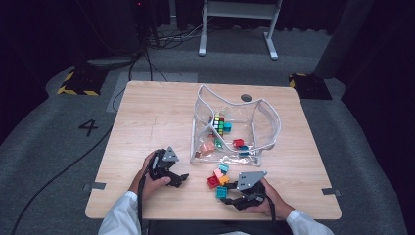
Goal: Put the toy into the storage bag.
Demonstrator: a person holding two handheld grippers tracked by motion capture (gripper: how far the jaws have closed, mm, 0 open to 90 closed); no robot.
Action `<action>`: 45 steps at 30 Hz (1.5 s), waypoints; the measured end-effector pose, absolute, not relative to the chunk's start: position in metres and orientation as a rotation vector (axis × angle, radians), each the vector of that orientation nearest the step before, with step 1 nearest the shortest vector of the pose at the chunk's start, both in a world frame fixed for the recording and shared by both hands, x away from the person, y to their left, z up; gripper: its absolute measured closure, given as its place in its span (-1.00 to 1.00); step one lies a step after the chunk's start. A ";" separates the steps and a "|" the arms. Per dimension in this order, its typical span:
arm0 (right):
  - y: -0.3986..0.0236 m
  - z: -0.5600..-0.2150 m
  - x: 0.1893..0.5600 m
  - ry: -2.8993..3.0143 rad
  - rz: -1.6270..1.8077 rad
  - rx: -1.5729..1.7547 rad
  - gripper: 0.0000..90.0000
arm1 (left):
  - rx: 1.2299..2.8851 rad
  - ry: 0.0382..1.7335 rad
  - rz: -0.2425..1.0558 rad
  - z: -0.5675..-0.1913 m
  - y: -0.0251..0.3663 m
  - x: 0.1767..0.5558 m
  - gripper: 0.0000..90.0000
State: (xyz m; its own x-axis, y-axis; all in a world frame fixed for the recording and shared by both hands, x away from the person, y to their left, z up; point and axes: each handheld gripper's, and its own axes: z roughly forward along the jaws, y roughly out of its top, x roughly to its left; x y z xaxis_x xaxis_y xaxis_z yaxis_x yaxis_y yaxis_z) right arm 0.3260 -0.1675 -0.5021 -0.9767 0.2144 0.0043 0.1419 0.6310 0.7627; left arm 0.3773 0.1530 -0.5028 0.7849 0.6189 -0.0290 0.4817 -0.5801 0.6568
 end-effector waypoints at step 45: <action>-0.317 -0.469 0.356 2.448 1.228 0.673 0.31 | 2.304 0.816 0.262 -0.503 0.153 0.377 -0.91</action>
State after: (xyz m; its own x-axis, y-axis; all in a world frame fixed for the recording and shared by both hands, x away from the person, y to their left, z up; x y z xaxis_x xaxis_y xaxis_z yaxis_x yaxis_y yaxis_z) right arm 0.3559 -0.3166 -0.4689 -0.8378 0.5413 -0.0718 0.2659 0.5193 0.8122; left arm 0.3771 0.1530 -0.5028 0.7843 0.6196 -0.0322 0.4848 -0.5796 0.6550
